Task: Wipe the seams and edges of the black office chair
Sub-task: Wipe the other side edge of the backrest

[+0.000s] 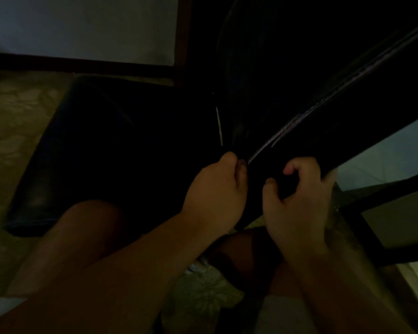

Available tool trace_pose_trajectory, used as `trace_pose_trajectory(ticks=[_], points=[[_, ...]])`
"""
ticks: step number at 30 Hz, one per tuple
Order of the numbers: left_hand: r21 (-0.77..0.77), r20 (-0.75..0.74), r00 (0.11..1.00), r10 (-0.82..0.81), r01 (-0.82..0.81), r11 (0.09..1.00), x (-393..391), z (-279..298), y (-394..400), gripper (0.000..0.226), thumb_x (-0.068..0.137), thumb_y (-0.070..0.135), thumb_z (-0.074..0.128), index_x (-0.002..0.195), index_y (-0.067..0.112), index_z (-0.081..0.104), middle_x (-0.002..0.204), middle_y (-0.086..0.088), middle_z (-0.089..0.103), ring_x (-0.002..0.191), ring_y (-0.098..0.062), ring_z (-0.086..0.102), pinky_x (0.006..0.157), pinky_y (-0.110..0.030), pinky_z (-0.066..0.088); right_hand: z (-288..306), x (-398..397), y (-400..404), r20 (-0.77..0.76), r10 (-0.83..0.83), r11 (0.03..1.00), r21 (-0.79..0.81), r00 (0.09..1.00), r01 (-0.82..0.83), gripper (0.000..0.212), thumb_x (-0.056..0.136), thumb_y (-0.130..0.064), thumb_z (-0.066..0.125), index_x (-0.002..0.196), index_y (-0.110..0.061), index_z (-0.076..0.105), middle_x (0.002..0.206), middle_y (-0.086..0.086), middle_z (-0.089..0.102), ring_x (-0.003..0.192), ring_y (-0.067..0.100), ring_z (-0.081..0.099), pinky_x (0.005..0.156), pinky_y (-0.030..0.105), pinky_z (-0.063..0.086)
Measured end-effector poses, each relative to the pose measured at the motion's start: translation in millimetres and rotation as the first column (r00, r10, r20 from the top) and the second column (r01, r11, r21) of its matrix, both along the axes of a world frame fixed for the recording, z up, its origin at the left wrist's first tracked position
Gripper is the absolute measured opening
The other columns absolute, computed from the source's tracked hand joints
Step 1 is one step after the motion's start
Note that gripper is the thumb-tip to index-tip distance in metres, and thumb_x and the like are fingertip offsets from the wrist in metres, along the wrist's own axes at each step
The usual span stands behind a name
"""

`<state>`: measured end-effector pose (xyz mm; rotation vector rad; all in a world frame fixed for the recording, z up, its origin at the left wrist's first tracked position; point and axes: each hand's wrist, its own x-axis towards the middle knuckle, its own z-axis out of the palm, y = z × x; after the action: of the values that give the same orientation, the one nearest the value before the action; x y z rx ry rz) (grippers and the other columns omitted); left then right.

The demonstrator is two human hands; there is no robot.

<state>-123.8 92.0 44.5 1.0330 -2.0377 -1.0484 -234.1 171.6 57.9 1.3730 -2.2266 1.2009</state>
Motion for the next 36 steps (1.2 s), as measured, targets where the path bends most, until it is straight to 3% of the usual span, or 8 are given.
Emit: trace_pose_trajectory(ticks=[4, 8, 10, 14, 21, 25, 32, 36], points=[[0.085, -0.028, 0.999, 0.046, -0.044, 0.995, -6, 4, -13, 0.034, 0.107, 0.03, 0.044, 0.074, 0.022, 0.043, 0.065, 0.004, 0.05, 0.051, -0.008, 0.049, 0.048, -0.022, 0.04, 2, 2, -3, 0.017, 0.01, 1.0, -0.019, 1.0, -0.01, 0.026, 0.075, -0.001, 0.069, 0.09, -0.008, 0.049, 0.114, 0.011, 0.042, 0.094, -0.009, 0.039, 0.072, 0.001, 0.034], [0.042, -0.002, 1.0, 0.0, 0.0, 0.999, 0, 6, -4, 0.034, 0.108, 0.029, 0.043, 0.075, 0.02, 0.043, 0.061, 0.005, 0.047, 0.056, -0.001, 0.053, 0.049, -0.017, 0.041, 0, 3, -1, 0.02, 0.0, 1.0, -0.018, 1.0, 0.001, 0.027, 0.075, -0.001, 0.069, 0.09, -0.009, 0.048, 0.114, 0.008, 0.04, 0.095, -0.013, 0.039, 0.072, 0.001, 0.034], [0.04, -0.011, 1.0, -0.012, 0.013, 0.999, 1, 6, -4, 0.034, 0.107, 0.029, 0.044, 0.074, 0.021, 0.042, 0.061, 0.005, 0.046, 0.058, 0.002, 0.053, 0.049, -0.015, 0.04, 0, 2, -1, 0.012, -0.006, 1.0, -0.021, 1.0, 0.006, 0.028, 0.074, -0.001, 0.069, 0.09, -0.01, 0.048, 0.113, 0.007, 0.039, 0.092, -0.011, 0.04, 0.072, 0.001, 0.035], [0.087, -0.06, 0.997, 0.055, -0.05, 0.995, -6, 6, -18, 0.031, 0.107, 0.029, 0.045, 0.077, 0.021, 0.045, 0.069, 0.003, 0.054, 0.058, -0.01, 0.055, 0.05, -0.026, 0.045, 0, 1, -3, -0.005, -0.005, 1.0, -0.031, 1.0, 0.005, 0.028, 0.073, 0.0, 0.069, 0.088, -0.008, 0.047, 0.112, 0.009, 0.04, 0.092, 0.007, 0.04, 0.075, 0.004, 0.033], [0.002, 0.018, 0.999, -0.033, 0.033, 0.999, 4, 5, 4, 0.03, 0.107, 0.032, 0.042, 0.078, 0.022, 0.042, 0.062, 0.006, 0.046, 0.053, -0.003, 0.052, 0.048, -0.018, 0.041, -1, 3, -1, -0.012, -0.009, 1.0, -0.005, 1.0, 0.009, 0.028, 0.073, 0.0, 0.07, 0.089, -0.009, 0.048, 0.113, 0.009, 0.04, 0.094, -0.013, 0.039, 0.072, 0.001, 0.035], [0.125, -0.006, 0.998, 0.064, -0.062, 0.99, -7, 7, -15, 0.025, 0.107, 0.033, 0.043, 0.088, 0.02, 0.05, 0.074, 0.006, 0.055, 0.063, -0.005, 0.056, 0.051, -0.019, 0.044, 2, 5, -3, -0.009, -0.005, 0.999, -0.031, 1.0, 0.004, 0.027, 0.072, 0.002, 0.069, 0.088, -0.007, 0.049, 0.113, 0.014, 0.043, 0.092, -0.012, 0.038, 0.073, 0.0, 0.033], [0.045, 0.008, 0.999, -0.05, 0.049, 0.998, 4, 7, 7, 0.029, 0.107, 0.034, 0.042, 0.081, 0.021, 0.045, 0.063, 0.004, 0.049, 0.049, -0.007, 0.048, 0.045, -0.022, 0.038, -2, 2, 0, 0.0, -0.009, 1.0, -0.013, 1.0, 0.009, 0.027, 0.074, -0.001, 0.069, 0.09, -0.008, 0.048, 0.112, 0.004, 0.038, 0.088, -0.003, 0.037, 0.072, 0.003, 0.034], [0.093, -0.001, 1.0, 0.02, -0.02, 0.995, -4, 9, -16, 0.028, 0.107, 0.032, 0.043, 0.084, 0.018, 0.049, 0.072, 0.0, 0.056, 0.059, -0.01, 0.055, 0.048, -0.024, 0.042, 2, 4, -2, 0.011, -0.001, 1.0, -0.018, 1.0, 0.002, 0.027, 0.072, 0.002, 0.069, 0.088, -0.007, 0.049, 0.111, 0.007, 0.039, 0.087, -0.006, 0.038, 0.07, 0.0, 0.033]])
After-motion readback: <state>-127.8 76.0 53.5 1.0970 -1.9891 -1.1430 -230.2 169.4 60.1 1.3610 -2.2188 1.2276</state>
